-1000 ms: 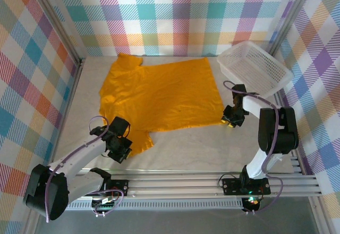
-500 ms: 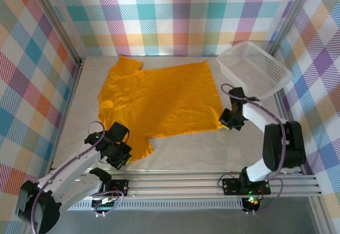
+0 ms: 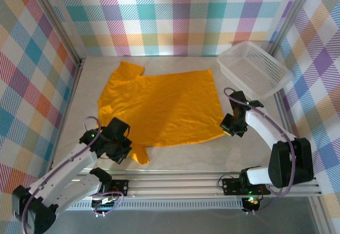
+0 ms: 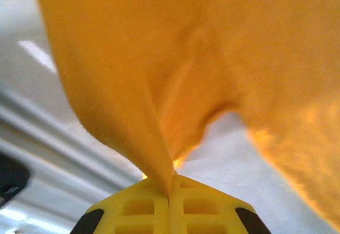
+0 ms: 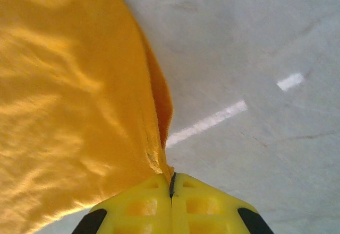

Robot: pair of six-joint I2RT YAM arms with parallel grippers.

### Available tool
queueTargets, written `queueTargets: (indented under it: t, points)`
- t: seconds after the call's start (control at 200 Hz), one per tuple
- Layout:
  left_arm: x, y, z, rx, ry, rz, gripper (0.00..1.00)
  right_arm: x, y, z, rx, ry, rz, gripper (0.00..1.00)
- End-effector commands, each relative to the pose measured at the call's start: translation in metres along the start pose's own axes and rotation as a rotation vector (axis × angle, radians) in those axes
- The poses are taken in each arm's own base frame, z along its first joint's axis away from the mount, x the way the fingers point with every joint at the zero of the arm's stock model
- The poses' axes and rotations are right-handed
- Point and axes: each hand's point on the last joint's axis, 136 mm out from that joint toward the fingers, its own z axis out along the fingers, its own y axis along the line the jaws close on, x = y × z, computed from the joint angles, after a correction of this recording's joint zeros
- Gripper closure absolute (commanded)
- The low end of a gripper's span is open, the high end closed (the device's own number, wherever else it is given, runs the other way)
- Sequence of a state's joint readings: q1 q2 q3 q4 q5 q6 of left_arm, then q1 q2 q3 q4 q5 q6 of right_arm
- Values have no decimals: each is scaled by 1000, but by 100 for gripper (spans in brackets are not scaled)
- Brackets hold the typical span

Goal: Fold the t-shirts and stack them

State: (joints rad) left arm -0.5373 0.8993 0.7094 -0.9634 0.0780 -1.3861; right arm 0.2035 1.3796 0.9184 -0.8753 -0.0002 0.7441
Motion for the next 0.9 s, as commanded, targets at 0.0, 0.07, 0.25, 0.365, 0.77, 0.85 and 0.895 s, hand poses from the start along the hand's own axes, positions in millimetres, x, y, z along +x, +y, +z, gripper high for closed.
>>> queueTargets:
  t: [0.0,0.07,0.25,0.365,0.77,0.85,0.895]
  points:
    - [-35,-53,-8,122,-98,-12,100,-27,26,-9,-50,-25,-9,100]
    - [-56,-73,-9,146,-122,-24,100,-41,43,-6,-83,-2,5,100]
    - [-106,-109,-14,174,-160,-34,100,-75,75,-7,-93,-11,17,100]
    - [-133,-127,-18,183,-188,-33,100,-95,88,-7,-87,-27,33,100]
    - [-184,-158,-26,232,-253,-24,100,-128,107,8,-43,-32,70,100]
    - [-188,-160,-28,233,-256,-28,100,-131,104,9,-19,-37,80,100]
    - [-191,-159,-30,224,-265,-31,100,-133,102,8,-8,-43,87,100]
